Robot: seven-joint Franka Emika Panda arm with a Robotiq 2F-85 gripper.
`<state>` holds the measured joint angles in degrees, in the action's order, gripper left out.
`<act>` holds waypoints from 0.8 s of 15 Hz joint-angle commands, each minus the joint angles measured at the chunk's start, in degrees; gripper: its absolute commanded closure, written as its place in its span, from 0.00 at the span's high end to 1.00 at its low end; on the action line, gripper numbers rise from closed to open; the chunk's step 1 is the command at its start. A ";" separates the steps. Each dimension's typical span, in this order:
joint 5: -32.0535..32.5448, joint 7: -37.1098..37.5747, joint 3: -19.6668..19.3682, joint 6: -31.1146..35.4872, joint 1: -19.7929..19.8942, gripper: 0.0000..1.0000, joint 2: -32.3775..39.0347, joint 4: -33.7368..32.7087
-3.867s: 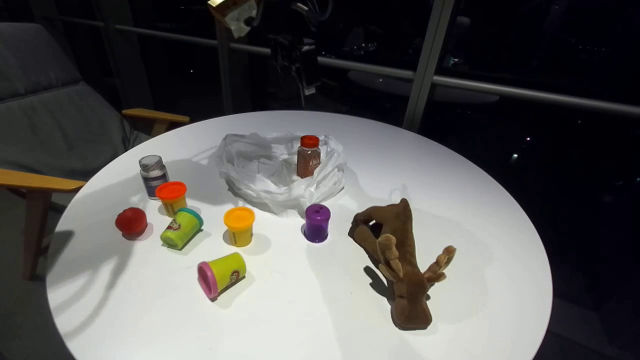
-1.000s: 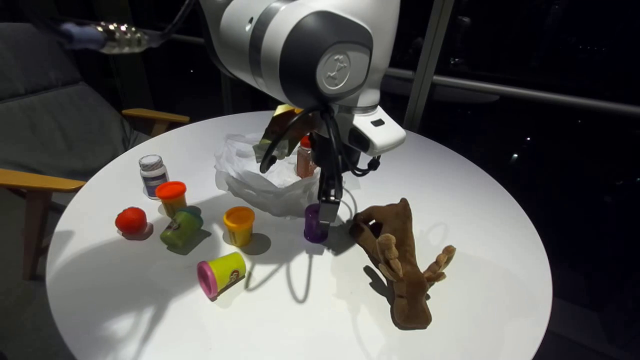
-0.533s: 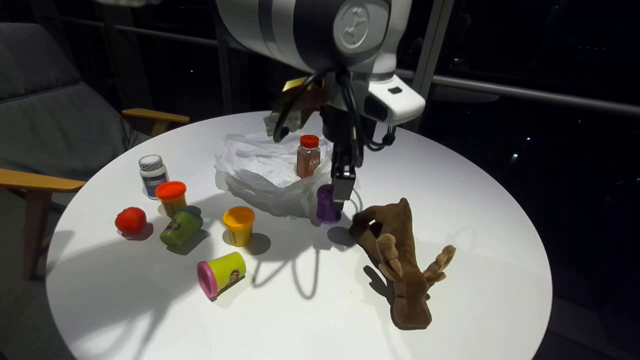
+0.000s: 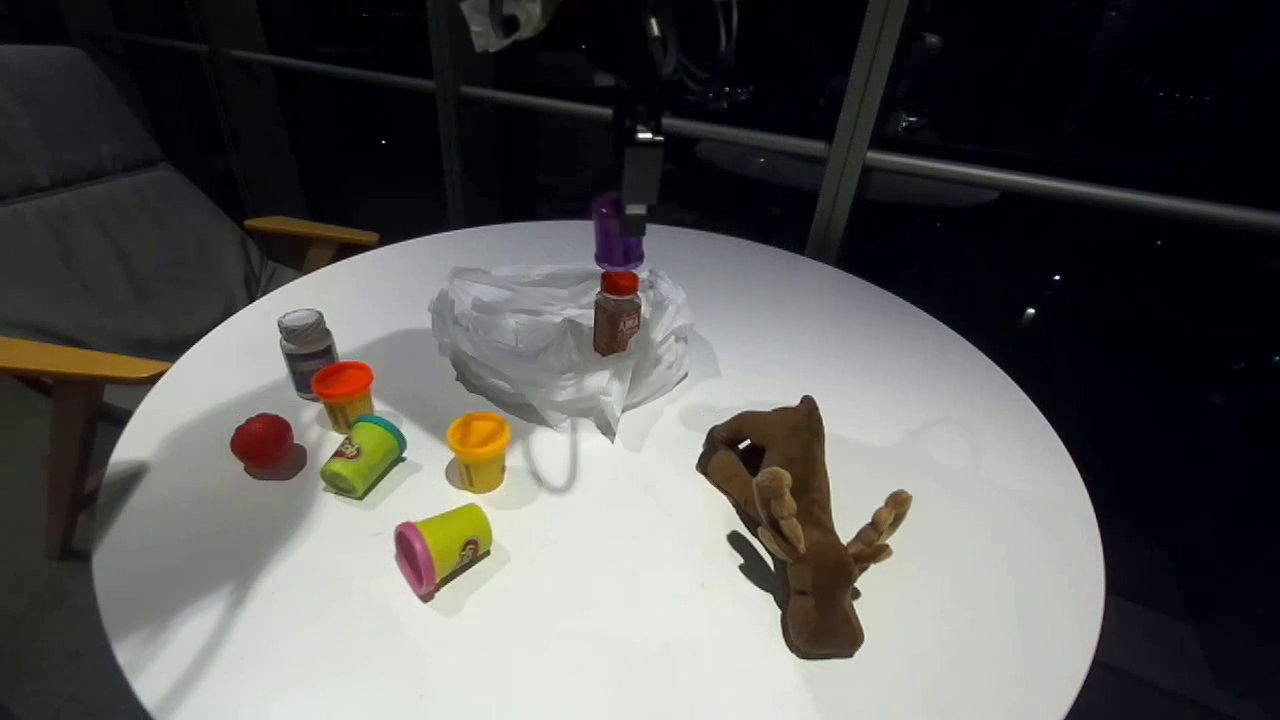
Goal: Put the objects on the table in the plastic
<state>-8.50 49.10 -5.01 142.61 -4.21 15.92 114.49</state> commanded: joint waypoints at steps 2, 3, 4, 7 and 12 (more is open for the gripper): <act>-1.73 -1.81 4.49 1.32 -1.14 0.25 5.02 -2.95; -1.51 -1.70 4.94 2.22 -1.51 0.25 7.03 -3.20; -1.32 -1.72 5.23 2.53 -1.84 0.25 8.67 -3.57; 0.38 -0.42 4.21 3.73 -3.34 0.25 13.36 -5.24; 3.17 0.83 0.57 6.62 -5.26 0.25 18.53 -7.60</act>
<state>-7.21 48.76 -1.97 147.86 -7.85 31.80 109.83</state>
